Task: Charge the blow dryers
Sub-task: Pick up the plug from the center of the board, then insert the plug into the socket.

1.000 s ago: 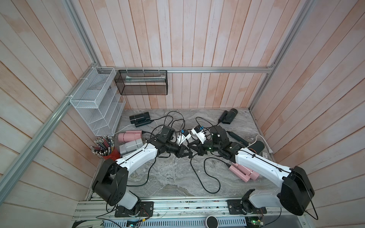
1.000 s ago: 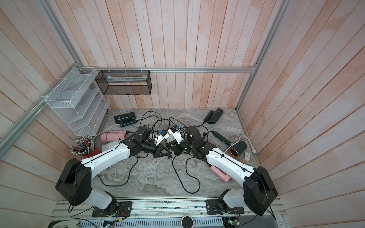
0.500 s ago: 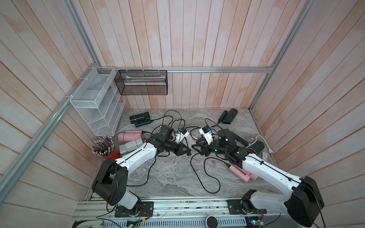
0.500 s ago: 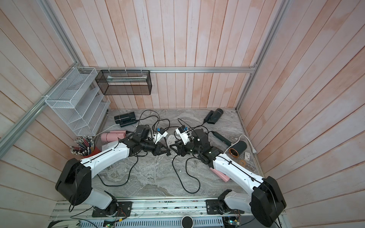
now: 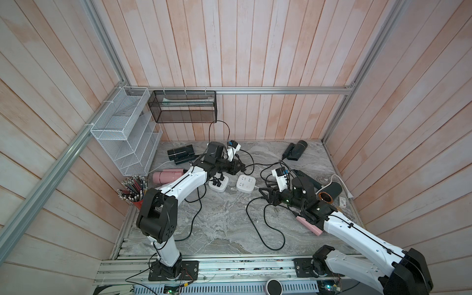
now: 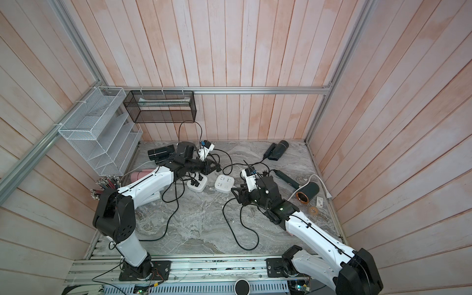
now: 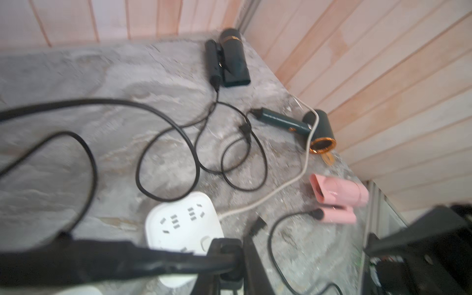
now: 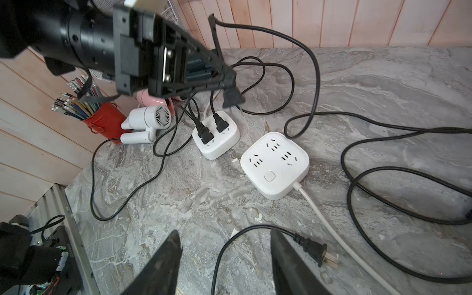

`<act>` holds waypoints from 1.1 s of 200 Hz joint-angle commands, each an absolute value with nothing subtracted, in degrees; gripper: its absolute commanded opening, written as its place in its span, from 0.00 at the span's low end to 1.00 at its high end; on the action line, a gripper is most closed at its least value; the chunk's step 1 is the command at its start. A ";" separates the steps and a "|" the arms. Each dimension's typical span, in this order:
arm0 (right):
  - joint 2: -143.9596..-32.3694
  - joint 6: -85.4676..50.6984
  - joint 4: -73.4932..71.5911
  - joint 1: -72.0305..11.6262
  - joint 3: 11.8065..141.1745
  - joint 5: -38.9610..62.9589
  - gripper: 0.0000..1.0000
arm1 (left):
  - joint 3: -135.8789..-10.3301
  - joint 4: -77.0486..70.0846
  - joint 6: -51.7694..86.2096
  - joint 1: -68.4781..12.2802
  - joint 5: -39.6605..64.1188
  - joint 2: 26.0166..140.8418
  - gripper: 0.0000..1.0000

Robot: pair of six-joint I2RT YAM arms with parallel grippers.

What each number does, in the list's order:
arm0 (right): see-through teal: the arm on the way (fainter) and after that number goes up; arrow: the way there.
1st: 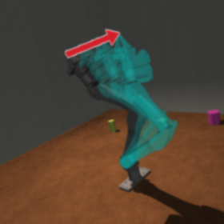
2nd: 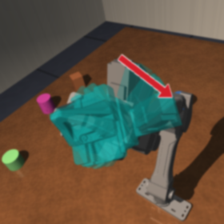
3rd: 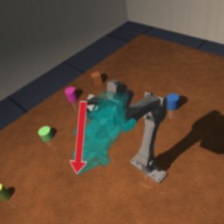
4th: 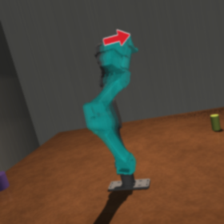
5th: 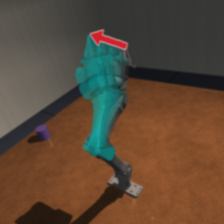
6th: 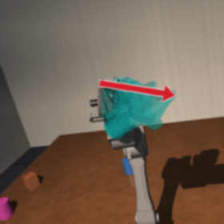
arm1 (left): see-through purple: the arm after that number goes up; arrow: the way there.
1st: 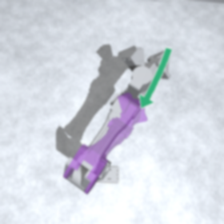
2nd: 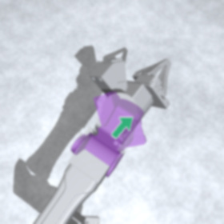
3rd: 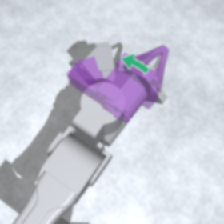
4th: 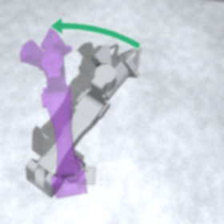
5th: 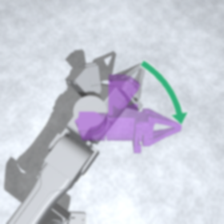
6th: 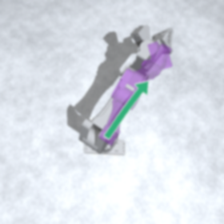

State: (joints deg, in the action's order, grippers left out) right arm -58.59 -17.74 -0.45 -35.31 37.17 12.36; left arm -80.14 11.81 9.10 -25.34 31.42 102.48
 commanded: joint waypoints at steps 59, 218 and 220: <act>-56.82 -20.36 -0.75 -34.89 34.45 5.39 0.44 | -99.13 10.80 4.75 -24.77 17.56 114.54 0.14; -58.07 -22.43 -2.40 -34.76 33.51 7.22 0.45 | -76.52 3.50 1.05 -31.38 7.90 106.49 0.15; -58.09 -22.42 -2.45 -34.73 33.56 7.41 0.46 | -76.33 3.34 1.16 -31.35 8.02 106.51 0.15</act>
State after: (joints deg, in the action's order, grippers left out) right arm -57.76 -21.80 -0.91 -34.98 34.83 4.97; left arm -79.26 8.19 -0.19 -31.29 9.30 108.95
